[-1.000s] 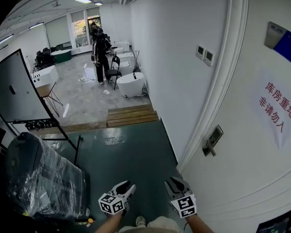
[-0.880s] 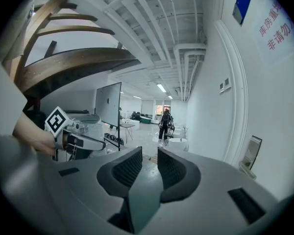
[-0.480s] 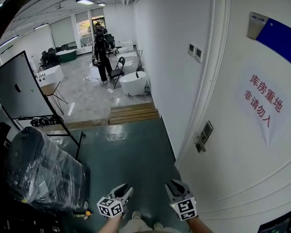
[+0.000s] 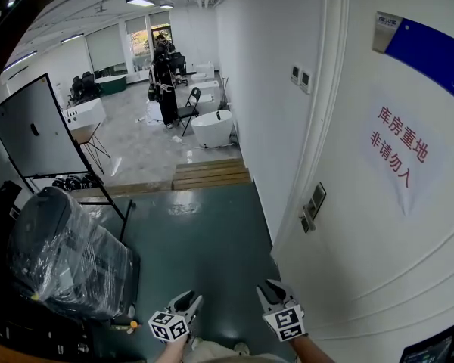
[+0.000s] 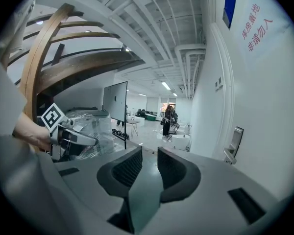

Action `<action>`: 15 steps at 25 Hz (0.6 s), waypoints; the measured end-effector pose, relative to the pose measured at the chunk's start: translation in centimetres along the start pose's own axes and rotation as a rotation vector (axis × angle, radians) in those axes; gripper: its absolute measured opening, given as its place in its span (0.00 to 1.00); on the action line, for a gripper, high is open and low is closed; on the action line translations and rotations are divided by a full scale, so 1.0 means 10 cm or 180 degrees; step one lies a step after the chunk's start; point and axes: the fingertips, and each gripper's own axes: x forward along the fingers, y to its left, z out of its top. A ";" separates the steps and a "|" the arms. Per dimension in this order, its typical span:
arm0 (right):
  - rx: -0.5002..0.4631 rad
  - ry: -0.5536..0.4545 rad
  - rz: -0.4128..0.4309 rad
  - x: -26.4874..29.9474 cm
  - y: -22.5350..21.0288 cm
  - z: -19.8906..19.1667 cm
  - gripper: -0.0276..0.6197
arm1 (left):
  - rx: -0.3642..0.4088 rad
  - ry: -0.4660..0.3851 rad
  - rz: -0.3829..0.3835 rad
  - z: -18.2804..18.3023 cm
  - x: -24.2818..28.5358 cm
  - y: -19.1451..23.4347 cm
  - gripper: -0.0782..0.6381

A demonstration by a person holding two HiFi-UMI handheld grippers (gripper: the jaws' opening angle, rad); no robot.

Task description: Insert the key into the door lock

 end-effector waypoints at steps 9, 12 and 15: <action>-0.0025 0.0059 -0.0052 0.03 0.01 0.00 0.18 | 0.0101 0.0021 -0.0070 0.16 0.03 0.03 0.29; -0.0036 0.0055 -0.0082 0.04 0.00 0.02 0.18 | 0.0073 0.0039 -0.0083 0.17 0.05 0.04 0.29; -0.0008 0.0042 -0.0098 0.06 0.01 0.02 0.18 | 0.0066 0.0078 -0.0091 0.15 0.04 0.06 0.29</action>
